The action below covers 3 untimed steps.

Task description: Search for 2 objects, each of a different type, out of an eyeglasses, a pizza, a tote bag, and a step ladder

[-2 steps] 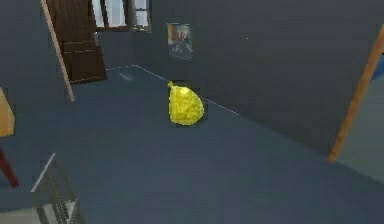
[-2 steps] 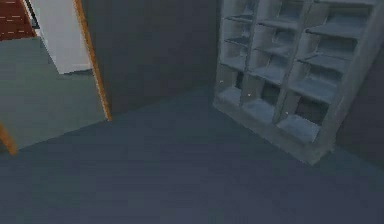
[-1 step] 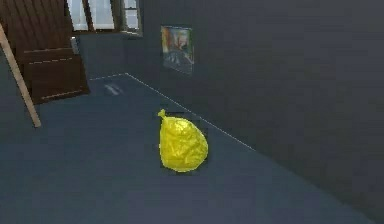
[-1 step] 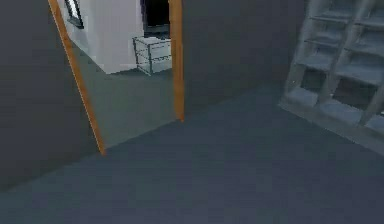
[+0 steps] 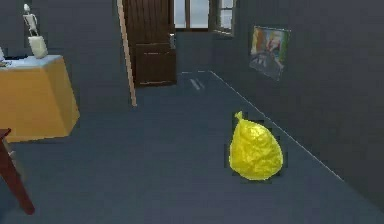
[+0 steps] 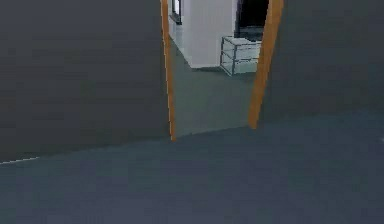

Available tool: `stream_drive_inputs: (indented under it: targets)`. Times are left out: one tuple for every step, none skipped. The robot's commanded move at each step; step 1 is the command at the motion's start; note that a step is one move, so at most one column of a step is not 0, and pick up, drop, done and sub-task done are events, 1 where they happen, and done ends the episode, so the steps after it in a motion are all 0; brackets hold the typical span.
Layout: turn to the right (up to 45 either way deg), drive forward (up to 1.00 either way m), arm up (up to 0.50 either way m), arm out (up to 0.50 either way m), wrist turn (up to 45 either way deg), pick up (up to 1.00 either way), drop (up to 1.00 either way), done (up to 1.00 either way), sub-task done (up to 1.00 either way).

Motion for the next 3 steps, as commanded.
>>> stream_drive_inputs:
  targets:
    - [0.0, 0.95, 0.00, 0.00, 0.0, 0.00, 0.00, 0.00, 0.00]
    - [-45.0, 0.00, 0.00, 0.00, 0.0, 0.00, 0.00, 0.00, 0.00]
    - [-27.0, 0.00, 0.00, 0.00, 0.0, 0.00, 0.00, 0.00, 0.00]
